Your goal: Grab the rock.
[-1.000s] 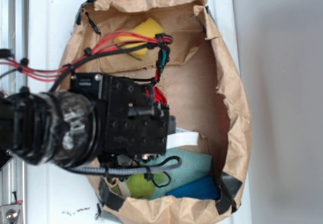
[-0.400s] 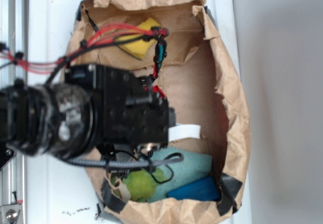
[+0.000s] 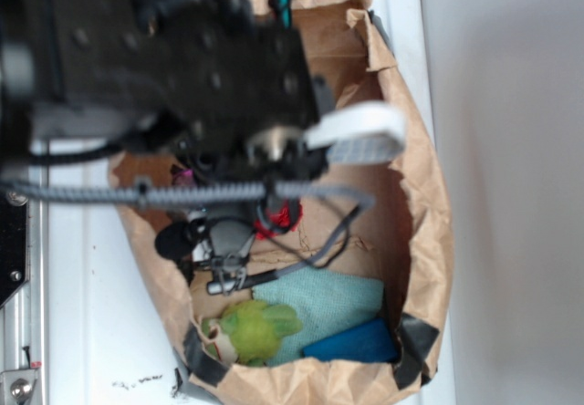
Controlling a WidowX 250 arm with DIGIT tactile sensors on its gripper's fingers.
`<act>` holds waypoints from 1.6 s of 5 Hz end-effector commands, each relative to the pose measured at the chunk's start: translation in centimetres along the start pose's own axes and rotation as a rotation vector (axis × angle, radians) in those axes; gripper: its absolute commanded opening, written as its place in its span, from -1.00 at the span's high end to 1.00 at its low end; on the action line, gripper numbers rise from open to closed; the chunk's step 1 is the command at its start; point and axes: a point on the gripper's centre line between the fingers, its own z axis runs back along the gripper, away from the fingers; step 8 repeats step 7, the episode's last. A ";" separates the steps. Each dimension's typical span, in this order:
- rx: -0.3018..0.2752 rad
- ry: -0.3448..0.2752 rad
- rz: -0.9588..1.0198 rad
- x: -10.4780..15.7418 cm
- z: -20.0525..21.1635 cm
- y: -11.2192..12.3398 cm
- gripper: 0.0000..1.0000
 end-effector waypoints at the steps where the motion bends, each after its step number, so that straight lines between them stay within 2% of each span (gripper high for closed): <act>1: -0.030 -0.123 0.012 0.4 4.9 0.0 1.00; 4: -0.016 -0.207 -0.011 1.5 5.6 -2.4 1.00; 5: -0.041 -0.265 -0.016 2.6 6.0 -2.6 1.00; 6: -0.035 -0.253 -0.012 3.5 5.4 -2.7 1.00; 8: -0.042 -0.243 -0.016 3.5 5.3 -2.7 1.00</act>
